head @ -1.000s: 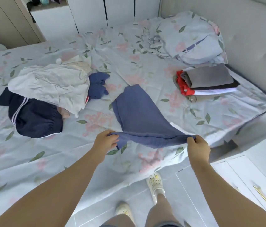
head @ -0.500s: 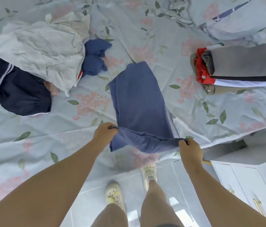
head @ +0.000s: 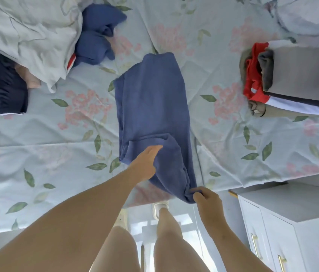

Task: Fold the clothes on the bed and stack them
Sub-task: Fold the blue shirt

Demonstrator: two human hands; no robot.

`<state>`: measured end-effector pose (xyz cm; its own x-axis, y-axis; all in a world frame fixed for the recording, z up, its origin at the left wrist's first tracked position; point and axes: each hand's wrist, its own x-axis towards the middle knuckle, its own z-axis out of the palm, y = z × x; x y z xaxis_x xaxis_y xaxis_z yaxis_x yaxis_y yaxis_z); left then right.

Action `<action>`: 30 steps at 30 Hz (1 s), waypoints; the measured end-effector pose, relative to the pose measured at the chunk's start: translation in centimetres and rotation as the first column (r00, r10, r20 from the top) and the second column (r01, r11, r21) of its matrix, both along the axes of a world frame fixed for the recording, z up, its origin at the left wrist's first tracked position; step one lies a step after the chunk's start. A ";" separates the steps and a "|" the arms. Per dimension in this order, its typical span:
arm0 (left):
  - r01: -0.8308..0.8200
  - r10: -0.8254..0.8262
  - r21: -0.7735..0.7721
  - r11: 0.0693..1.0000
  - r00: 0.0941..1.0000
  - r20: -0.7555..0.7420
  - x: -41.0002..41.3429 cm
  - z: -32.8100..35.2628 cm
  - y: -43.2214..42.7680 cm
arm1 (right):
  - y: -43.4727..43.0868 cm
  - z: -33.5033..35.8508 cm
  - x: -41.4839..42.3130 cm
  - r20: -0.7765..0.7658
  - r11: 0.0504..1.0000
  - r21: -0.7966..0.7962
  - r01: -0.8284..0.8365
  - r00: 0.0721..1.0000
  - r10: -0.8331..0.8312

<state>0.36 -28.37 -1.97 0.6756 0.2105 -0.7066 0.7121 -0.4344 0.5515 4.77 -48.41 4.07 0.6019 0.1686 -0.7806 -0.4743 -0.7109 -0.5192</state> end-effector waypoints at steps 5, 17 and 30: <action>0.413 -0.411 0.084 0.907 0.911 -0.038 -2.1 -1.1 -1.5 | 1.1 0.4 0.7 -0.082 0.989 0.140 -0.044 0.995 0.056; 0.189 -0.187 -0.085 0.978 0.982 0.027 -3.3 0.5 0.4 | 4.3 1.3 1.3 0.177 0.971 0.232 -0.048 0.984 0.007; -0.162 0.094 0.359 0.919 0.975 0.200 -0.8 -2.6 4.1 | 10.3 -5.9 5.2 0.498 0.796 -0.272 -0.541 0.628 0.598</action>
